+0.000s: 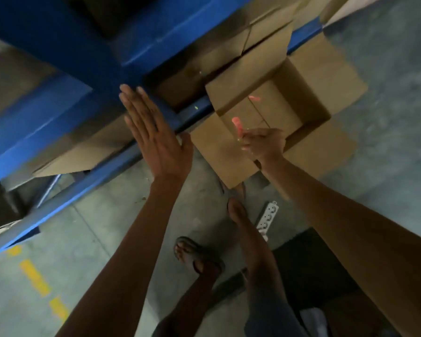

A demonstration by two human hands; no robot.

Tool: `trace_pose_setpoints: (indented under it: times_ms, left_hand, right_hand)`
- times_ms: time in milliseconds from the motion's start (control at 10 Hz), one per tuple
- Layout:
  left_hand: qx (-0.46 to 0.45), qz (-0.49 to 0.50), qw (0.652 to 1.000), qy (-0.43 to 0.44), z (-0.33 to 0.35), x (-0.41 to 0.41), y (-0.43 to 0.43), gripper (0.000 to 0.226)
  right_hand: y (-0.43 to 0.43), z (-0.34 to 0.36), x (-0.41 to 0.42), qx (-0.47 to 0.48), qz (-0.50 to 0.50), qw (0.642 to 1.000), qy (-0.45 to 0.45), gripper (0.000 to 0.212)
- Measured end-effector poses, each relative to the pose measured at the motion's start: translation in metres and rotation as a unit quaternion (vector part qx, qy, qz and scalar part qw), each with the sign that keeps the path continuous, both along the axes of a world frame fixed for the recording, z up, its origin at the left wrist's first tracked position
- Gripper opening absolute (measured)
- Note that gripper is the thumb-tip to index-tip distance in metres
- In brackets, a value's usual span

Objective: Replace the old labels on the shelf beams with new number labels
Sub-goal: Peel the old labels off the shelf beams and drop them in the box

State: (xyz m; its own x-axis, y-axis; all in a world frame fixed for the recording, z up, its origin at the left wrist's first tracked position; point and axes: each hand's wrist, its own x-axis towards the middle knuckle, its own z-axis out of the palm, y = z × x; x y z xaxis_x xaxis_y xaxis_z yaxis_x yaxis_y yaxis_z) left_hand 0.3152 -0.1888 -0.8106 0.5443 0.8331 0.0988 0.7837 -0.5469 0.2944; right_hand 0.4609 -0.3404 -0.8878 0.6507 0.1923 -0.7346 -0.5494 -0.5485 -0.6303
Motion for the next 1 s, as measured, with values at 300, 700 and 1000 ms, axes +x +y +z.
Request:
trace_pose_setpoints:
  times_ms: [300,700,1000]
  left_hand:
    - [-0.037,0.026,0.997,0.061,-0.095,0.005,-0.001,0.104]
    - [-0.080,0.026,0.994,0.076,-0.095,0.010,-0.014,0.103]
    - [-0.083,0.025,0.993,0.077,-0.107,0.008,-0.013,0.106]
  right_hand:
    - [-0.036,-0.111,0.058,-0.069,-0.050,0.995,0.049,0.016]
    - [-0.065,-0.110,0.097,-0.114,-0.111,0.987,0.008,0.031]
    - [-0.078,-0.132,0.086,-0.185,-0.015,0.982,-0.031,0.029]
